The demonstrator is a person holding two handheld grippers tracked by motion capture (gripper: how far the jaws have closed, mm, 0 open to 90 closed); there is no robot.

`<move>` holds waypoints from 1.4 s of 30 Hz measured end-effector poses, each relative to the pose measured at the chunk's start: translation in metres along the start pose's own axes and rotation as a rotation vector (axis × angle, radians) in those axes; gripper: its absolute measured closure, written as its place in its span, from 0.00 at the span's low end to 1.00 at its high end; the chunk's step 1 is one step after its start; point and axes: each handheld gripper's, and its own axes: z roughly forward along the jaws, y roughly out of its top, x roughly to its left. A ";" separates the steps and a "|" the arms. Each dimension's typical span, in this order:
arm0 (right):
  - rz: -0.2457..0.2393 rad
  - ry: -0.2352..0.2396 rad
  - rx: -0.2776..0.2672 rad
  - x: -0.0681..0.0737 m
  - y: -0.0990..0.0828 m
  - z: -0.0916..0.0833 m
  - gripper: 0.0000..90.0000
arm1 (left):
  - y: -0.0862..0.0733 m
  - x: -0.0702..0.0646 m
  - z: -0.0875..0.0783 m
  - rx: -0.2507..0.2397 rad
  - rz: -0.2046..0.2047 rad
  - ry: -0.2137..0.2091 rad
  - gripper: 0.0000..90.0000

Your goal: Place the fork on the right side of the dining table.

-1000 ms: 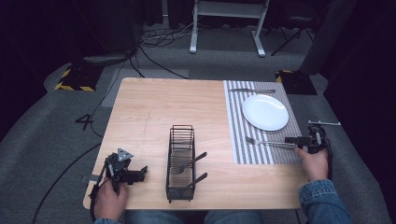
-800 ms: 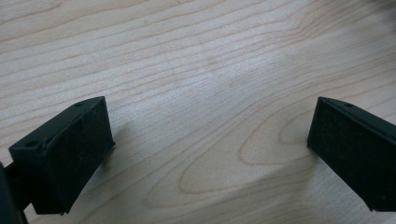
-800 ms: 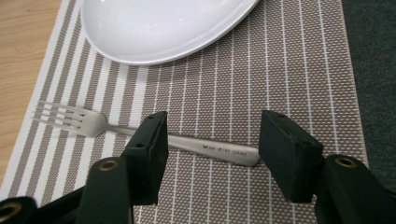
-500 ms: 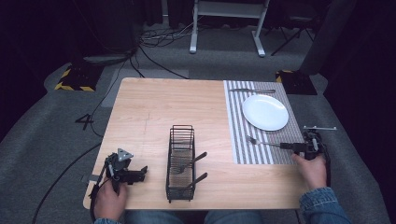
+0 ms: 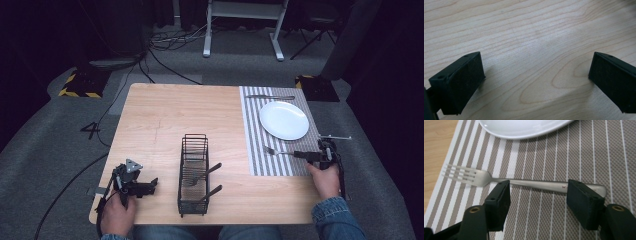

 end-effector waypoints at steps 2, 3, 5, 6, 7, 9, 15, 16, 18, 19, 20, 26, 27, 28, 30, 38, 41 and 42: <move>-0.010 -0.003 -0.027 -0.001 0.002 0.004 0.37 | 0.000 0.000 0.000 0.000 0.001 0.000 0.00; -0.011 -0.006 -0.037 -0.002 0.004 0.005 0.37 | 0.000 0.000 0.000 0.000 0.000 0.000 0.00; -0.009 -0.011 -0.052 -0.004 0.005 0.007 0.38 | 0.000 0.000 0.000 0.000 0.000 0.000 0.00; -0.008 -0.014 -0.055 -0.004 0.006 0.008 0.38 | 0.000 0.000 0.000 0.000 0.001 0.000 0.00; -0.010 -0.017 -0.059 -0.005 0.007 0.009 0.38 | 0.000 0.000 0.000 0.000 0.000 0.000 0.00; -0.008 -0.028 -0.058 -0.004 0.008 0.008 0.40 | 0.000 0.000 0.000 0.000 0.000 0.000 0.00; -0.048 -0.017 -0.090 0.002 0.009 -0.005 0.42 | 0.000 0.000 0.000 0.000 0.000 0.000 0.00; -0.051 -0.013 -0.098 0.004 0.009 -0.009 0.42 | 0.000 0.000 0.000 0.000 0.000 0.000 0.00; -0.054 0.002 -0.112 0.006 0.010 -0.016 0.42 | 0.000 0.000 0.000 0.000 0.000 0.000 0.00; -0.060 0.012 -0.121 0.008 0.010 -0.020 0.42 | 0.000 0.000 0.000 0.000 0.000 0.000 0.00; -0.069 0.018 -0.130 0.010 0.010 -0.024 0.42 | 0.000 0.000 0.000 0.000 0.000 0.000 0.00; -0.127 0.048 -0.154 0.024 0.007 -0.044 0.42 | 0.000 0.000 0.000 0.000 0.000 0.000 0.00; -0.137 0.056 -0.158 0.028 0.007 -0.046 0.42 | 0.000 0.000 0.000 0.000 0.000 0.000 0.00; -0.145 0.059 -0.159 0.031 0.007 -0.048 0.42 | 0.000 0.000 0.000 0.000 0.000 0.000 0.00; -0.155 0.066 -0.156 0.036 0.007 -0.050 0.42 | 0.000 0.000 0.000 0.000 0.000 0.000 0.00; -0.253 0.113 -0.156 0.072 0.008 -0.062 0.41 | 0.000 0.000 0.000 0.000 0.000 0.000 0.00; -0.288 0.125 -0.152 0.084 0.008 -0.067 0.41 | 0.000 0.000 0.000 0.000 0.000 0.000 0.00; -0.300 0.129 -0.150 0.088 0.008 -0.069 0.41 | 0.000 0.000 0.000 0.000 0.000 0.000 0.00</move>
